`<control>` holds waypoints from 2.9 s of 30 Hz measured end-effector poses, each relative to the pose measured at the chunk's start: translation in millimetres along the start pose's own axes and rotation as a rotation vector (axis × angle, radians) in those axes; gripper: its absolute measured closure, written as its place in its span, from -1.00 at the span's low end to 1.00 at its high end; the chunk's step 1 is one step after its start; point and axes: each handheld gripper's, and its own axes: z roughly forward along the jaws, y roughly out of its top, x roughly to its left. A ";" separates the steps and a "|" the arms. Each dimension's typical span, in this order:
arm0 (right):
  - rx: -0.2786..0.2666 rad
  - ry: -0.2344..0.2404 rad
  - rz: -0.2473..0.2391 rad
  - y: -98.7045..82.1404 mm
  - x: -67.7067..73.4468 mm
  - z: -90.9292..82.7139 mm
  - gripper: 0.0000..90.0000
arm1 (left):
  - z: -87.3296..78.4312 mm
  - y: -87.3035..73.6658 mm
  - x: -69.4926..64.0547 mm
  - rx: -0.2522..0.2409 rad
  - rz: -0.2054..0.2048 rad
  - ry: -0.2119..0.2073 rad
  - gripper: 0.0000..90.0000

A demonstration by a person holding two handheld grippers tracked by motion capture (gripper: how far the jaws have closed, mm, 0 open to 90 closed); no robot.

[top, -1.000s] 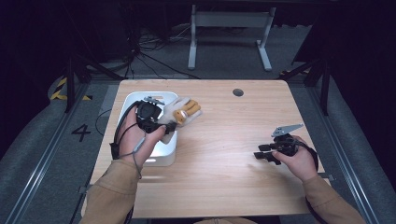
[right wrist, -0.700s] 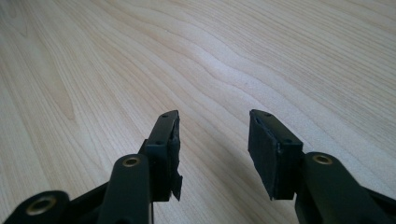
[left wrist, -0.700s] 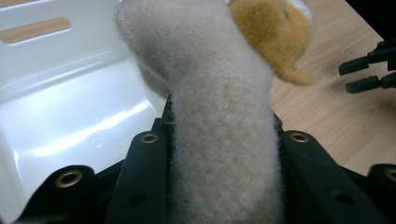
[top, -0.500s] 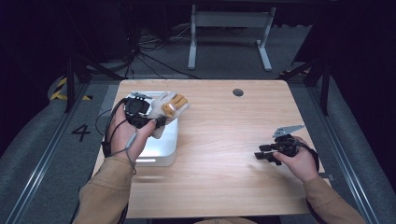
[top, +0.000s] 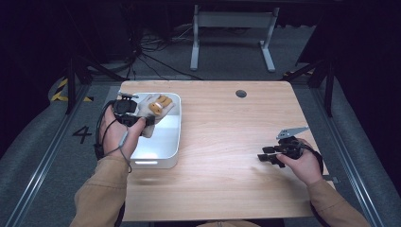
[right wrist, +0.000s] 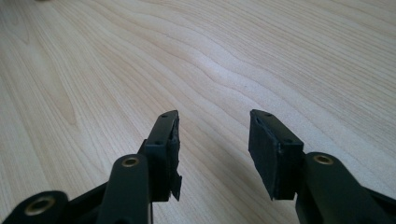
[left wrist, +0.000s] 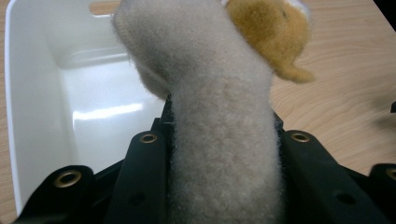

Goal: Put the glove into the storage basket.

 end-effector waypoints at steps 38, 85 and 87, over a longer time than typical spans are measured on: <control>0.007 0.011 0.009 -4.1 0.6 1.6 0.15 | 76.2 -21.3 34.1 0.164 -0.165 0.013 0.44; 0.007 0.022 0.007 -6.0 1.1 3.5 0.14 | 106.4 -33.7 39.1 0.362 -0.180 0.085 -0.57; 0.006 0.021 0.006 -5.7 1.6 3.1 0.13 | 105.8 -33.4 38.1 0.368 -0.163 0.095 -0.51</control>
